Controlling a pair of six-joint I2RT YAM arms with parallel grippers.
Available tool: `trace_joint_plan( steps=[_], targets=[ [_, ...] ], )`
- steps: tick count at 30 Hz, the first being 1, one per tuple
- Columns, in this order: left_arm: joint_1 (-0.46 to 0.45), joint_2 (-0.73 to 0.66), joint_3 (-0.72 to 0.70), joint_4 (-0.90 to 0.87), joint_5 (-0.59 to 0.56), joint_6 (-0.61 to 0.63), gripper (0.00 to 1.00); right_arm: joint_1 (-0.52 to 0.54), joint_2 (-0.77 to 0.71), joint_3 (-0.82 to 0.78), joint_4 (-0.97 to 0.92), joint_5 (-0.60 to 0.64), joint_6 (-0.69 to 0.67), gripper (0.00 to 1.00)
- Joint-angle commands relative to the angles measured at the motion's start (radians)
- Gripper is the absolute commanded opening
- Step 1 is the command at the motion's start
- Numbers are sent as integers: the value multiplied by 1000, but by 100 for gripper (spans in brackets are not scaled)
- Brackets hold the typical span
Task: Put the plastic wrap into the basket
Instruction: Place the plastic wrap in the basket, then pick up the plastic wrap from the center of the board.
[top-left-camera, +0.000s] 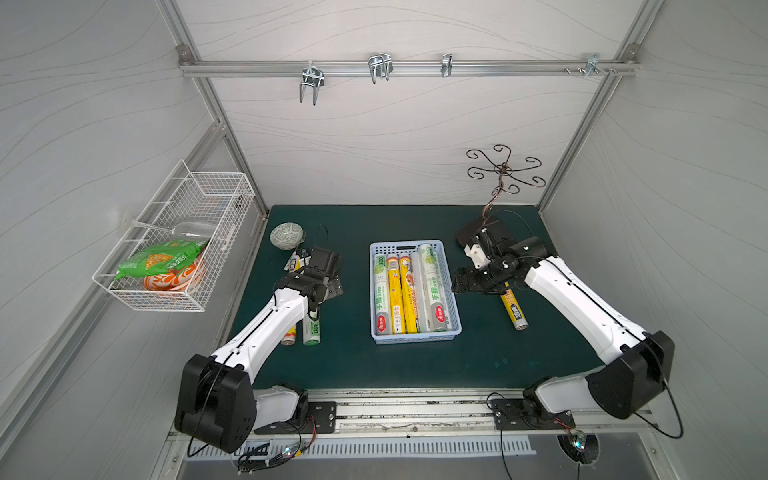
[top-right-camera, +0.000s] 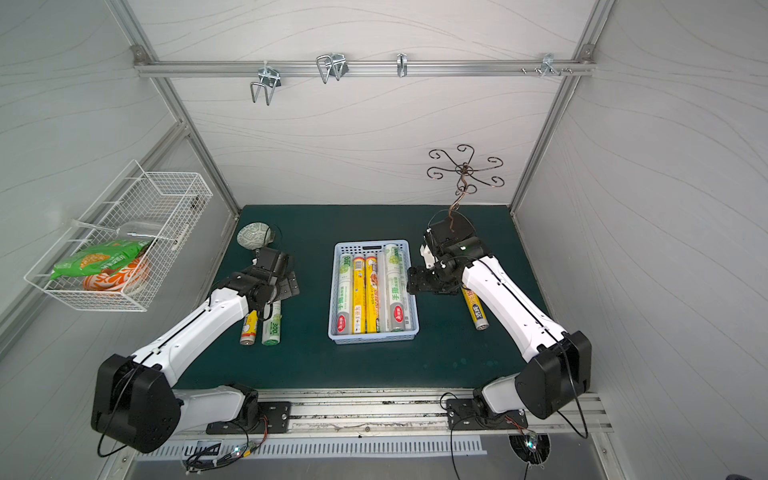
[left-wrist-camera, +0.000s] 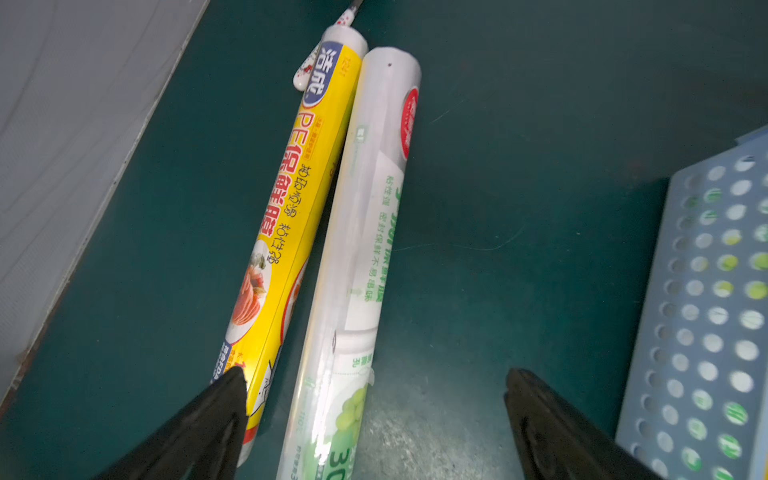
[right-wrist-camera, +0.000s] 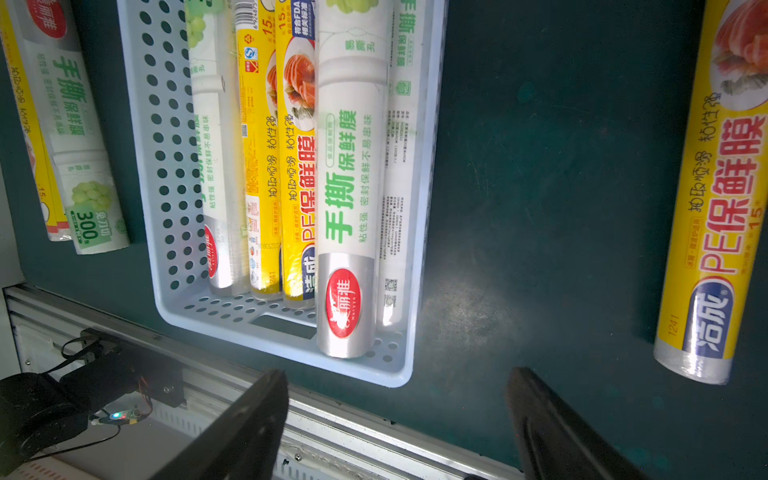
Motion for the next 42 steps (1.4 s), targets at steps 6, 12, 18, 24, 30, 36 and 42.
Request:
trace_joint_plan(
  steps=[6, 12, 18, 24, 30, 36, 42],
  targets=[
    [83, 72, -31, 84, 77, -44, 99, -10, -32, -25, 16, -8, -12, 87],
    [117, 95, -76, 136, 111, -50, 99, -12, -33, -28, 17, -15, -12, 87],
    [120, 142, -77, 142, 132, -37, 99, -13, -36, -33, 17, -23, -13, 87],
    [120, 197, -56, 153, 161, -36, 97, -19, -38, -44, 28, -41, -13, 87],
    [120, 235, -47, 167, 202, -14, 93, -19, -38, -38, 28, -39, -3, 87],
    [119, 256, -32, 171, 238, 9, 87, -20, -38, -36, 26, -40, 0, 87],
    [117, 277, -24, 184, 303, 6, 82, -19, -35, -31, 25, -45, 1, 87]
  ],
)
